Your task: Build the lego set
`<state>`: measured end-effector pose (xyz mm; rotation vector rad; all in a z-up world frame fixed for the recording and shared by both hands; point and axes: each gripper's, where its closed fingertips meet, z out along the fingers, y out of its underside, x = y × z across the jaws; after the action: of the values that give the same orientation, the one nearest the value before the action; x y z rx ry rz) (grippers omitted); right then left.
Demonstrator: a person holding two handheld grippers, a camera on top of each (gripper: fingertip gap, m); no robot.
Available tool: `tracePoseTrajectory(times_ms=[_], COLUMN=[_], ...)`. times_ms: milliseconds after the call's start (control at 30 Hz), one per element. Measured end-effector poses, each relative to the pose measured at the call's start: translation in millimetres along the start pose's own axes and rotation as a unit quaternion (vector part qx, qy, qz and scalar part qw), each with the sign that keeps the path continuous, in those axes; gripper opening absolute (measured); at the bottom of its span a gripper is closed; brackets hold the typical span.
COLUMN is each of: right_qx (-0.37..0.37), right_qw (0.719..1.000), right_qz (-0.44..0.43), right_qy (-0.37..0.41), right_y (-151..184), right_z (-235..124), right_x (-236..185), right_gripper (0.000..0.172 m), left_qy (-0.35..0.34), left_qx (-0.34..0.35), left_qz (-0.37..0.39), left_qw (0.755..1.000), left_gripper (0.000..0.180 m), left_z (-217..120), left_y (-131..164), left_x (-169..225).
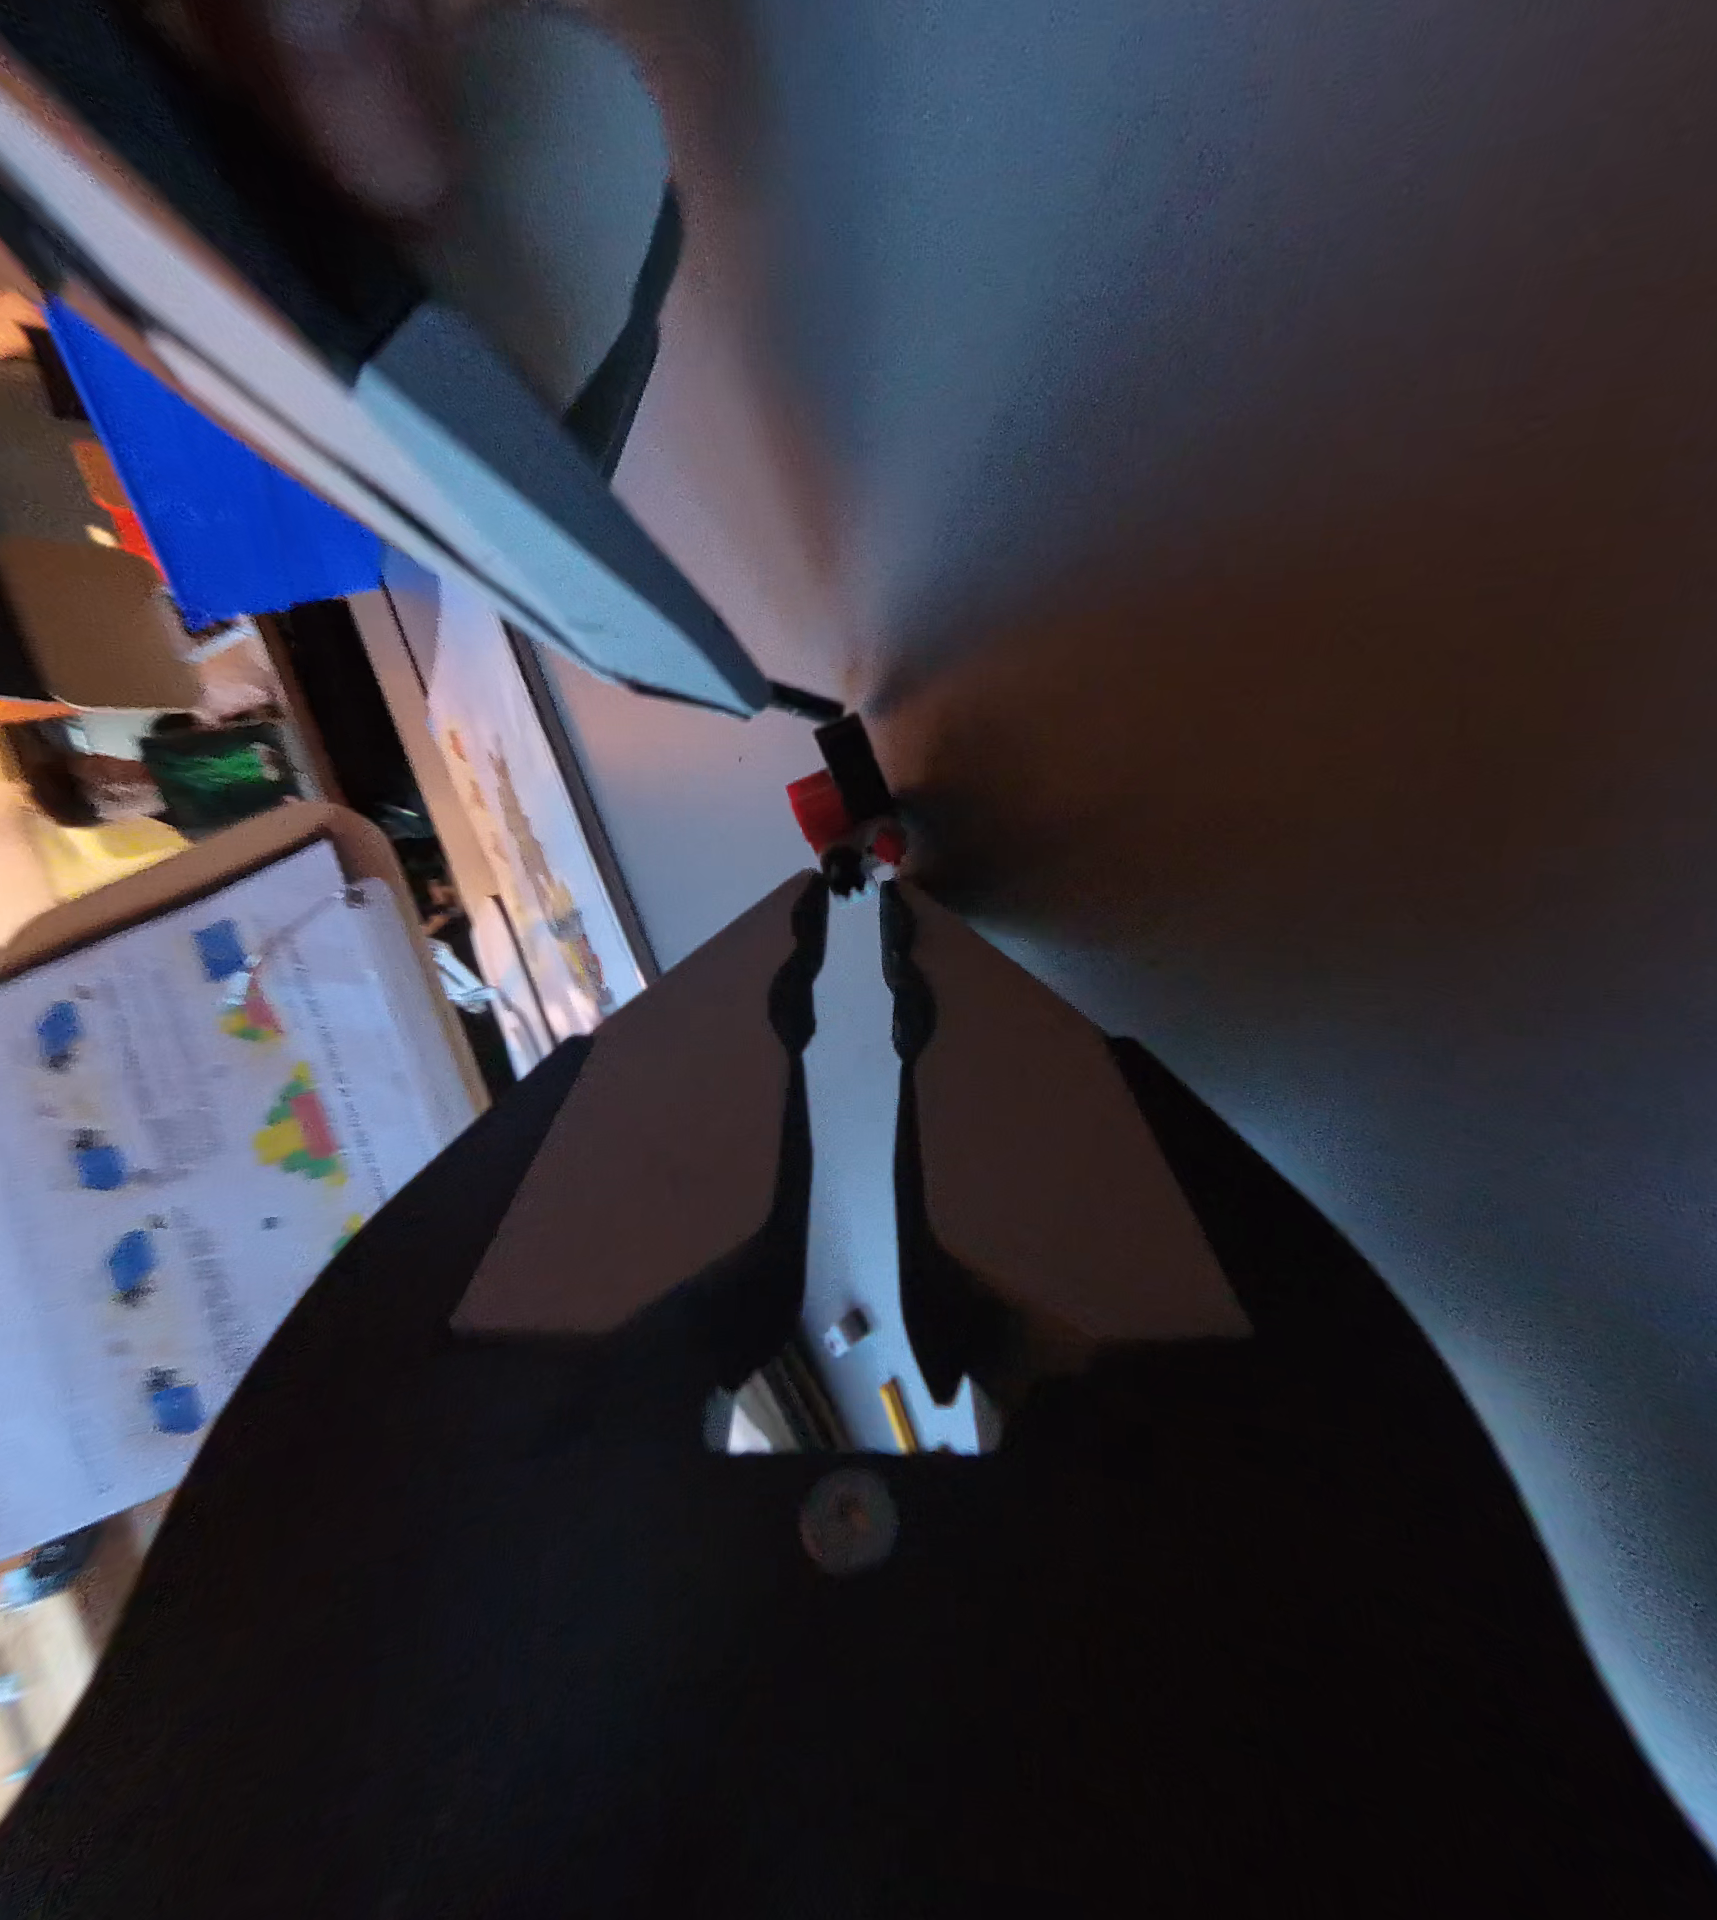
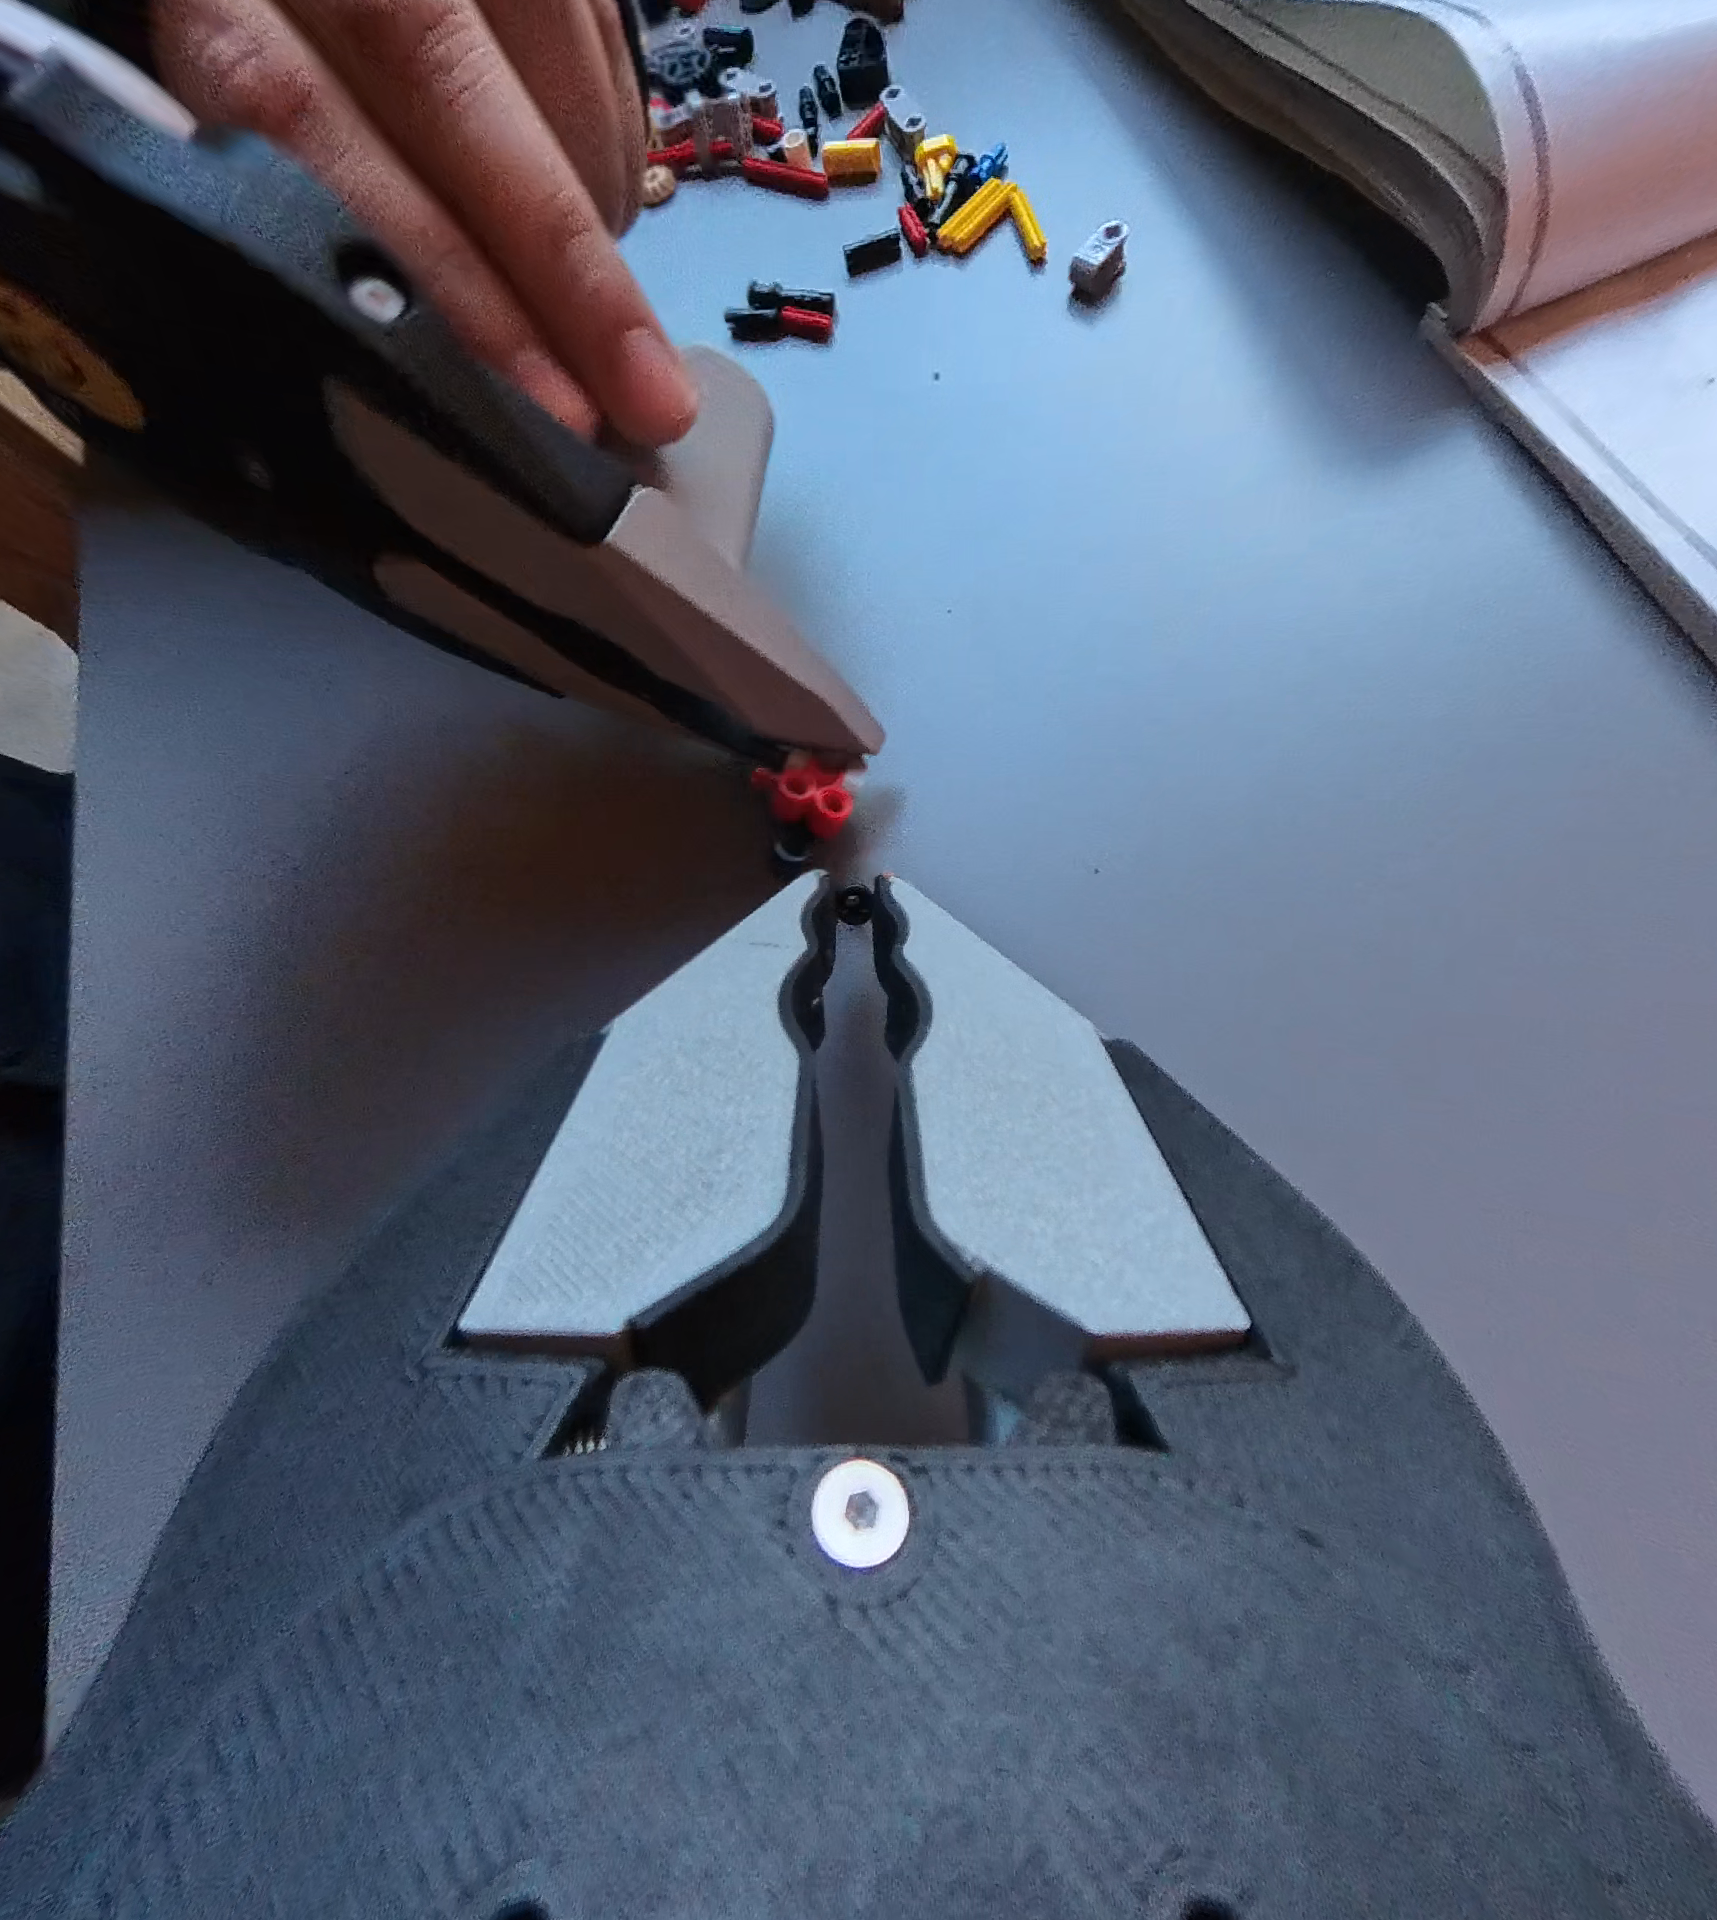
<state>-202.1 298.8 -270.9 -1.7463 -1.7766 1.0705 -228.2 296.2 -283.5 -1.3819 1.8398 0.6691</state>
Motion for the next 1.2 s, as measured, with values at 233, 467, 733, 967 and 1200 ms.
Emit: tracePoseTrajectory(times_ms=[233,467,733,967,1200], right_qx=[0.012,0.014,0.02,-0.004,-0.005], right_qw=[1.0,0.997,0.994,0.994,0.995], right_qz=[-0.025,-0.072,-0.105,-0.109,-0.097], right_qy=[-0.013,-0.025,0.01,0.025,0.024], right_y=[-5.7,-9.9,-10.1,-3.7,-6.0], right_z=[-1.0,-3.4,-13.0,-5.8,-5.7], right_x=[-8.9,-24.1,-25.5,-24.8,-25.2], right_gripper=[0.004,0.003,0.003,0.003,0.003], left_qy=[0.035,0.135,0.299,0.279,0.211], left_qx=[0.032,0.103,0.193,0.125,0.025], left_qz=[-0.06,-0.241,-0.295,-0.386,-0.452], left_qw=[0.997,0.955,0.887,0.87,0.866], left_gripper=[0.027,0.048,0.03,0.019,0.02], left_z=[-29.7,-34.1,-17.3,-12.9,-10.7], left_y=[-14.1,-13.7,-28.8,-29.2,-23.1], left_x=[13.0,3.4,9.5,8.3,10.9])
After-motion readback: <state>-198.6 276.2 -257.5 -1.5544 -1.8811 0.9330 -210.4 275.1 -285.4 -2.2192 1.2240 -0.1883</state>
